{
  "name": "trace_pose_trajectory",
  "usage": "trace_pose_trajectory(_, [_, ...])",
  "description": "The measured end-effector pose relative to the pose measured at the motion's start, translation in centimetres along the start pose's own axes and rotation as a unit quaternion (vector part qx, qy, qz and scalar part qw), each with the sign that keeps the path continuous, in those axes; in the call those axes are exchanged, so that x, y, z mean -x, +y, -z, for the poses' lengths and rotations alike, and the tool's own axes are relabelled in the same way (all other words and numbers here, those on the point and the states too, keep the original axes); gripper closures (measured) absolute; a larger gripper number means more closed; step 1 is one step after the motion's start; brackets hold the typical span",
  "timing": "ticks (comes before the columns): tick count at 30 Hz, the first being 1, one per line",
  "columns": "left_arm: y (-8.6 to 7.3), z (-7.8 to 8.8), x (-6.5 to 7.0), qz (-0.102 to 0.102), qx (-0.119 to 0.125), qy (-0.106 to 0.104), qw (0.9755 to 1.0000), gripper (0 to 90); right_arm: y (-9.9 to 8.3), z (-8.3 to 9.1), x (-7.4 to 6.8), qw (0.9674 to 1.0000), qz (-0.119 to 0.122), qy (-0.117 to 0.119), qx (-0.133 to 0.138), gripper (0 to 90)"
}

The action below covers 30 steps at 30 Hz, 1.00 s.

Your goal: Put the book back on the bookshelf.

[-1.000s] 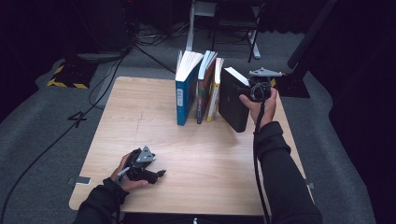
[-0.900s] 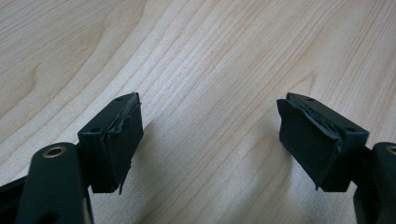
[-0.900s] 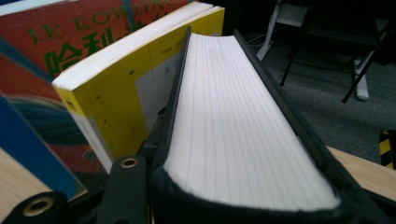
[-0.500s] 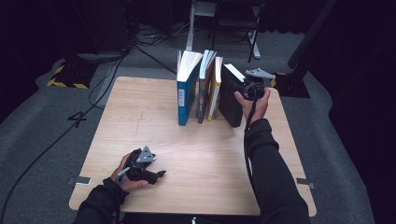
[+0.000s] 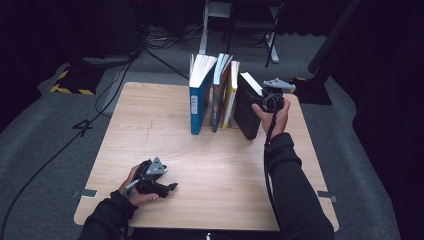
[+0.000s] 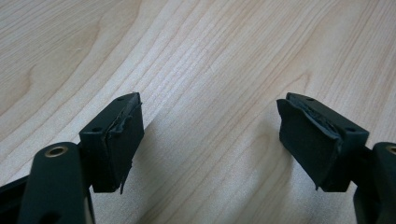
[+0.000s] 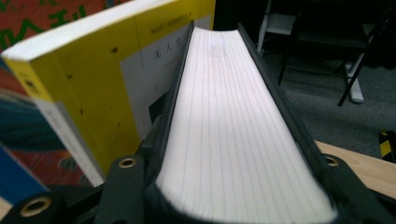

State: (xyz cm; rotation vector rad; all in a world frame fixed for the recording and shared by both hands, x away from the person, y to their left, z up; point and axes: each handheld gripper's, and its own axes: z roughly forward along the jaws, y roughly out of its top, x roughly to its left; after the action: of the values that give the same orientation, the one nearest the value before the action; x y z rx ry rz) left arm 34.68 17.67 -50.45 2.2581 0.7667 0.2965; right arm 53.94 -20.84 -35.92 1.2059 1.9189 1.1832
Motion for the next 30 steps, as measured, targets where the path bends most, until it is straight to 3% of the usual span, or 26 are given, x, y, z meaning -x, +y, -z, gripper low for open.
trace_pose_trajectory(4, [0.0, 0.0, 0.0, 0.000, 0.000, 0.001, 1.0000, 22.3, -0.4, 0.6, -0.1, 0.9998, 0.009, 0.002, -0.015, 50.4])
trace_pose_trajectory(8, [0.0, 0.0, 0.1, 0.000, 0.000, 0.002, 1.0000, 22.3, -0.3, 0.9, -0.2, 0.9989, -0.005, 0.025, -0.039, 42.9])
trace_pose_trajectory(16, [0.0, 0.0, 0.1, -0.001, 0.000, 0.002, 1.0000, 22.3, -0.2, 0.8, -0.1, 0.9971, 0.000, 0.038, -0.066, 39.0])
trace_pose_trajectory(21, [0.0, 0.0, 0.1, -0.001, 0.000, 0.002, 1.0000, 22.3, 0.1, 0.6, 0.3, 0.9966, -0.007, 0.034, -0.075, 42.8])
trace_pose_trajectory(25, [0.0, 0.0, 0.1, -0.001, 0.000, 0.002, 1.0000, 22.3, 0.6, 0.7, 0.1, 0.9963, 0.017, 0.001, -0.084, 51.2])
trace_pose_trajectory(30, [0.0, 0.0, 0.1, -0.001, 0.000, 0.001, 1.0000, 22.3, 1.3, 0.3, 0.0, 0.9963, 0.022, -0.003, -0.083, 52.6])
